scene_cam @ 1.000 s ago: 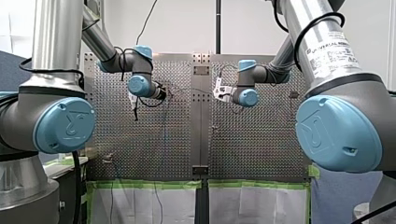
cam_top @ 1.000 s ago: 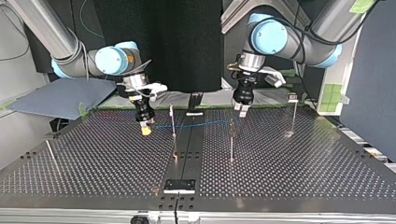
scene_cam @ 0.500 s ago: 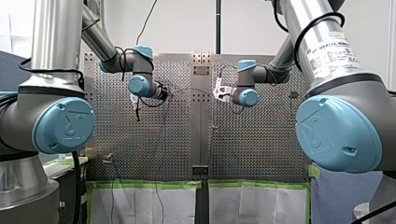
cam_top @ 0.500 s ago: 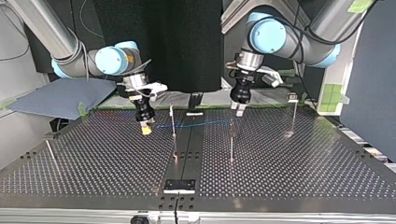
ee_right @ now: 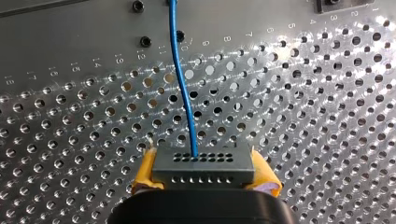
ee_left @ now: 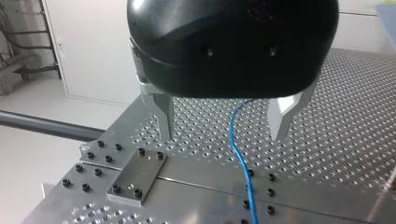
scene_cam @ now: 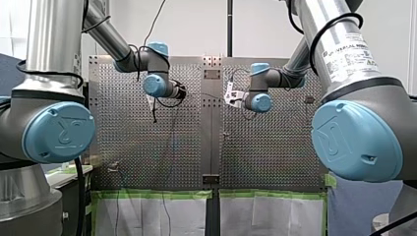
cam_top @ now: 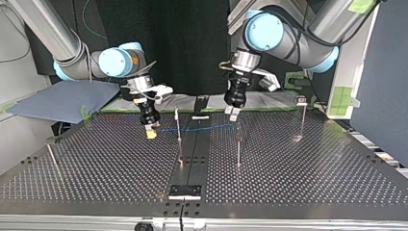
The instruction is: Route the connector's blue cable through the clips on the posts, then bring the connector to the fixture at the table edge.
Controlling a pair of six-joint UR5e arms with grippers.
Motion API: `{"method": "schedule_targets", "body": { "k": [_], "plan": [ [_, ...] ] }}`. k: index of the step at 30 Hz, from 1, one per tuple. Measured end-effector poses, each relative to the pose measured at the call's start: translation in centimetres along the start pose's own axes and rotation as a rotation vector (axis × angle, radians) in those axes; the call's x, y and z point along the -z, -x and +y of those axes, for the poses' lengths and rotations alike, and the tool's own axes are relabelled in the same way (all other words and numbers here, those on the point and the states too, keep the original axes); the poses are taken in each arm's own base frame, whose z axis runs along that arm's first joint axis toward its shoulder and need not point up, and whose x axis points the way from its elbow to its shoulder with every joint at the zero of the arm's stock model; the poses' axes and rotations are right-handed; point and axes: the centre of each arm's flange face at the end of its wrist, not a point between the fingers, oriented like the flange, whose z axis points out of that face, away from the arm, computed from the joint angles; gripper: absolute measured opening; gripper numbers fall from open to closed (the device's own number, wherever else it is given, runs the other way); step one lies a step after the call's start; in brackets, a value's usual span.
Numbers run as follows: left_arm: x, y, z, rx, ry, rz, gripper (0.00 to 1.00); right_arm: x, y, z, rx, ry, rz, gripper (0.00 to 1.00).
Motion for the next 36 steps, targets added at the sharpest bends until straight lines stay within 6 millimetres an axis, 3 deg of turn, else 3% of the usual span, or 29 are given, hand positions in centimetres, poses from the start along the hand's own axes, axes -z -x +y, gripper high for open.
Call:
{"method": "schedule_targets", "body": {
  "k": [14,21,36],
  "plan": [
    [-1.8,-1.9,-5.0,-0.076,0.006,0.034,1.00,0.0,0.0,0.0,0.000,-0.001,0.002,0.00],
    [-2.1,-0.9,-7.7,-0.082,0.010,-0.003,1.00,0.0,0.0,0.0,0.000,-0.001,0.001,0.00],
    [-2.4,-0.7,-5.5,-0.095,0.168,-0.003,1.00,0.1,0.0,0.0,0.000,0.001,-0.006,0.00]
  ]
}}
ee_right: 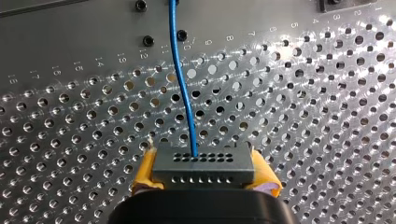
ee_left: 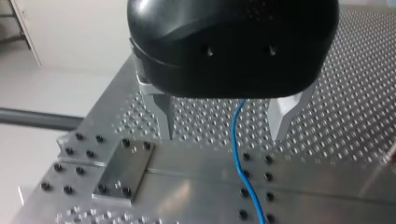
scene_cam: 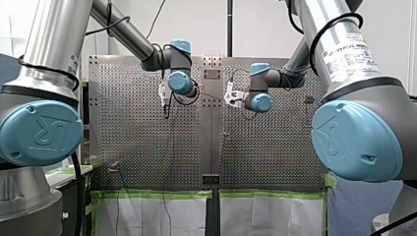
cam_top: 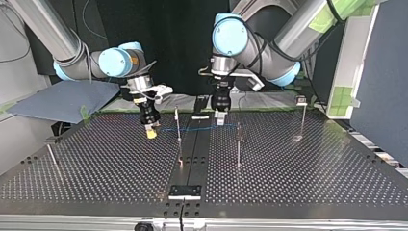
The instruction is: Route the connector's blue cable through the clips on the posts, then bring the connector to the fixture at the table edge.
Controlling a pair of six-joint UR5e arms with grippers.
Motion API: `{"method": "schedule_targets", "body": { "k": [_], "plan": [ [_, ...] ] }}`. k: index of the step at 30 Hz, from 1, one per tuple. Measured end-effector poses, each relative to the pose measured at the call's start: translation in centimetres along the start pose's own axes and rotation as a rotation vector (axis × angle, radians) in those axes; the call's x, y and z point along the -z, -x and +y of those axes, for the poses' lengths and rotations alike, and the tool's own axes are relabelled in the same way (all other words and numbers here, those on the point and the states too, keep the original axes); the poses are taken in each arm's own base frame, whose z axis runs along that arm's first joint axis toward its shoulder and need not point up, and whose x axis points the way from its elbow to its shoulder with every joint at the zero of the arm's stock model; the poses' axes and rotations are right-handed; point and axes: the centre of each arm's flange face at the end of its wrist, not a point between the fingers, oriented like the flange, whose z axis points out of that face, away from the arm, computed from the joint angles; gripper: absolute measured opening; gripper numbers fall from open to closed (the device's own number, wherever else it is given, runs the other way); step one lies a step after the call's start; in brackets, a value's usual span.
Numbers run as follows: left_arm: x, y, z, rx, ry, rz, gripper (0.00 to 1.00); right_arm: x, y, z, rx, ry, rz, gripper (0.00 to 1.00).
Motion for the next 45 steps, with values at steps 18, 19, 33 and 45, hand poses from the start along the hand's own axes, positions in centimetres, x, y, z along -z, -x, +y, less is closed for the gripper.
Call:
{"method": "schedule_targets", "body": {
  "k": [18,19,33,45],
  "plan": [
    [-2.1,-2.8,1.5,-0.001,0.158,0.025,1.00,0.0,0.0,0.0,0.003,-0.001,0.001,0.00],
    [-2.2,-2.8,1.5,0.000,0.160,0.023,1.00,0.0,0.0,0.0,0.003,-0.001,0.001,0.00],
    [-3.1,-2.3,0.2,0.012,0.137,0.010,1.00,0.0,0.0,-0.1,0.004,-0.001,-0.001,0.00],
    [-6.2,-1.6,-0.3,0.002,0.173,0.007,1.00,0.1,0.1,-0.2,0.004,-0.007,-0.005,0.00]
  ]
}}
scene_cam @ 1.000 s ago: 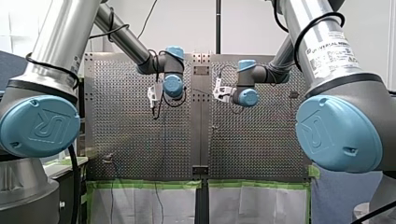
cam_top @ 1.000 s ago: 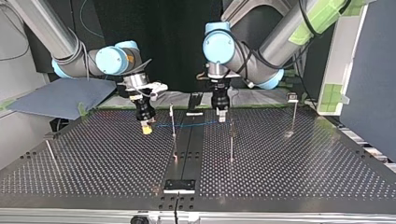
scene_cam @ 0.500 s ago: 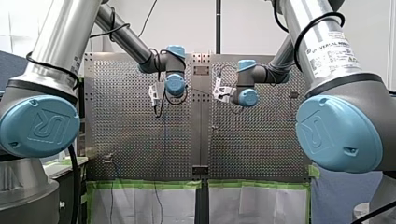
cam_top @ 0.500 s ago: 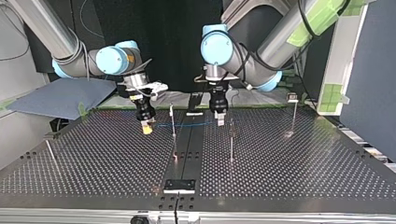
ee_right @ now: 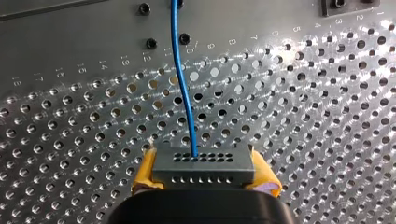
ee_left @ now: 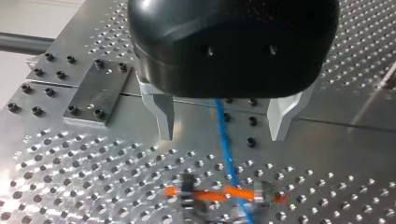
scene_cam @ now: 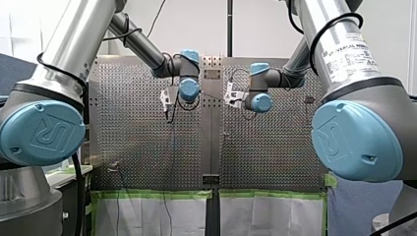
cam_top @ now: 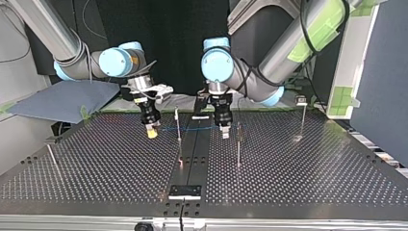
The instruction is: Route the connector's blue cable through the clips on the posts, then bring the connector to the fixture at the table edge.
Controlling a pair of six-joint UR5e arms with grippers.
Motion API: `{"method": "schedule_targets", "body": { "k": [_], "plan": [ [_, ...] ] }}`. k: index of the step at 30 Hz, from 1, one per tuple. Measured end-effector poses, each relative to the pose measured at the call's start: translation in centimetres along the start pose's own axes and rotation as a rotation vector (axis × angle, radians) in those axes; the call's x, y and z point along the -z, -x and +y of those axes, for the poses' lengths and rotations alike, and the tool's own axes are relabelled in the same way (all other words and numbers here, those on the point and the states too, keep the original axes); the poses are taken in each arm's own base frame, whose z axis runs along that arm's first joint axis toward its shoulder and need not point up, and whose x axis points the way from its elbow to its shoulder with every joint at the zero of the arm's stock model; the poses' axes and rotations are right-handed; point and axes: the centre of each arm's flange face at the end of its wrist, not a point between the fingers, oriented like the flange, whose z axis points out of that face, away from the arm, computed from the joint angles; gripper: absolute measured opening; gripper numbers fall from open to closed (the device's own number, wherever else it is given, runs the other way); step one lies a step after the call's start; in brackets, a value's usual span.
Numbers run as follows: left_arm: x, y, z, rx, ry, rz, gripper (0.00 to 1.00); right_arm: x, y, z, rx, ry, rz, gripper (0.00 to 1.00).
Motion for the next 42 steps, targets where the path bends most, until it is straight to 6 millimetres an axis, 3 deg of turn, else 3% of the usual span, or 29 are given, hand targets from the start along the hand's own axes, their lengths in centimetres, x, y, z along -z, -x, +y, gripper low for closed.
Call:
{"method": "schedule_targets", "body": {
  "k": [6,26,28,29,31,32,34,35,36,42],
  "plan": [
    [-0.51,1.02,-0.52,0.003,-0.009,-0.013,1.00,0.00,0.01,-0.13,-0.001,-0.006,-0.001,0.00],
    [-0.46,0.88,-0.47,-0.028,-0.008,-0.012,1.00,0.05,0.07,-0.17,-0.002,-0.006,-0.003,0.00],
    [-0.50,0.91,-0.48,-0.034,-0.008,-0.016,0.76,0.06,0.08,-0.17,-0.002,-0.006,-0.005,0.00],
    [-0.51,0.92,-0.49,-0.035,-0.008,-0.017,0.76,0.08,0.10,-0.17,-0.001,-0.006,-0.006,0.00],
    [-0.49,0.92,-0.55,-0.037,-0.010,-0.018,0.40,0.08,0.09,-0.17,-0.001,-0.006,-0.007,0.00],
    [-0.47,0.92,-0.57,-0.038,-0.011,-0.018,0.40,0.08,0.10,-0.16,0.000,-0.005,-0.007,0.00],
    [-0.44,0.91,-0.62,-0.038,-0.013,-0.019,0.16,0.09,0.10,-0.17,0.000,-0.006,-0.007,0.00],
    [-0.43,0.91,-0.62,-0.039,-0.013,-0.018,0.16,0.09,0.11,-0.17,0.000,-0.006,-0.008,0.00],
    [-0.42,0.90,-0.61,-0.039,-0.012,-0.018,0.00,0.10,0.11,-0.17,0.000,-0.006,-0.008,0.00],
    [-0.28,0.75,-0.58,-0.040,-0.012,-0.011,0.00,0.10,0.12,-0.14,0.000,-0.005,-0.009,0.00]
  ]
}}
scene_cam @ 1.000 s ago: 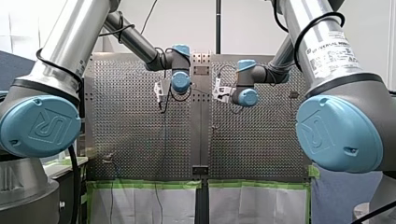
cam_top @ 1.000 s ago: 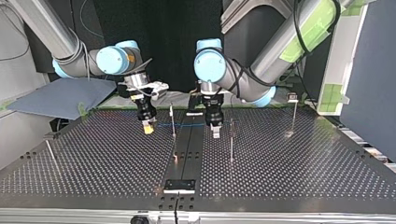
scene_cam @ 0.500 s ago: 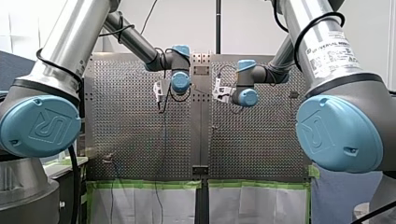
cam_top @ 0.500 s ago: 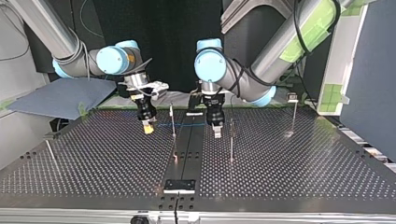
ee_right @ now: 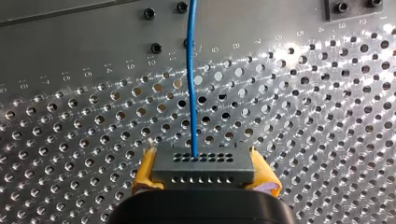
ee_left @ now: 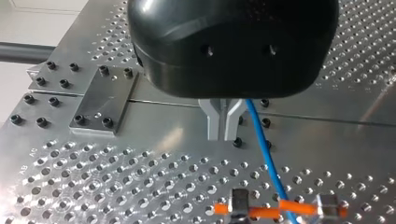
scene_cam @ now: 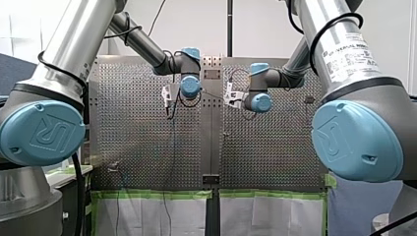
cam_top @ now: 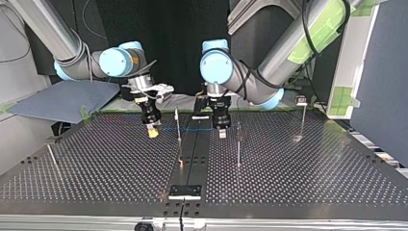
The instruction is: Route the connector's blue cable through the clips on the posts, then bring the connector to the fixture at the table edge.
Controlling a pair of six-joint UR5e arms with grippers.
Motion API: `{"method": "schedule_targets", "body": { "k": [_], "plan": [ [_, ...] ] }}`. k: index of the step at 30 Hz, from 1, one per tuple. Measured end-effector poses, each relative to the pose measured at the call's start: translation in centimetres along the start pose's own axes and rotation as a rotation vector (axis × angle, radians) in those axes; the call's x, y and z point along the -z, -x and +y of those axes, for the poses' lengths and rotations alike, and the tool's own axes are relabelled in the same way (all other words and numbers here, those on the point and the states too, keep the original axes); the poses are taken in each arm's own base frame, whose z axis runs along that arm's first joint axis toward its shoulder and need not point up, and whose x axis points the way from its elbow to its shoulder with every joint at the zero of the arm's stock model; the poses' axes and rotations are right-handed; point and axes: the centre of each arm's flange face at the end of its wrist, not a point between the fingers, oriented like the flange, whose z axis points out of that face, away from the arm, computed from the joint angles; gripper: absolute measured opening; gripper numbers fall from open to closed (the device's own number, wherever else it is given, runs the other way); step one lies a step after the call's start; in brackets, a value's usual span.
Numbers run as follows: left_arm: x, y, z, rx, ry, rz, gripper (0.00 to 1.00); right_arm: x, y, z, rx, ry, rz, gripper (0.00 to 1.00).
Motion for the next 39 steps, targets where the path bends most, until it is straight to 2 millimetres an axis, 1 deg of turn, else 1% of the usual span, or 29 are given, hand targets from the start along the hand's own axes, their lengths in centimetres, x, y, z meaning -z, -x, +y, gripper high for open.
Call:
{"method": "schedule_targets", "body": {
  "k": [9,13,24,33,39],
  "plan": [
    [0.4,-1.3,0.5,0.001,0.001,0.006,0.00,0.0,0.0,0.1,0.000,0.002,-0.003,0.00],
    [0.4,-1.5,0.6,0.005,0.000,0.003,0.00,0.0,0.0,0.1,0.000,0.002,-0.004,0.00],
    [0.9,-1.6,0.3,0.002,-0.006,0.004,0.00,0.3,0.3,0.0,-0.001,0.005,-0.028,0.00],
    [1.6,-2.9,0.4,-0.006,-0.017,0.005,0.00,0.7,0.7,0.0,0.003,0.010,-0.054,0.00],
    [2.2,-3.4,-0.1,-0.011,-0.033,0.005,0.00,0.9,0.9,-0.1,0.004,0.013,-0.063,0.00]
  ]
}}
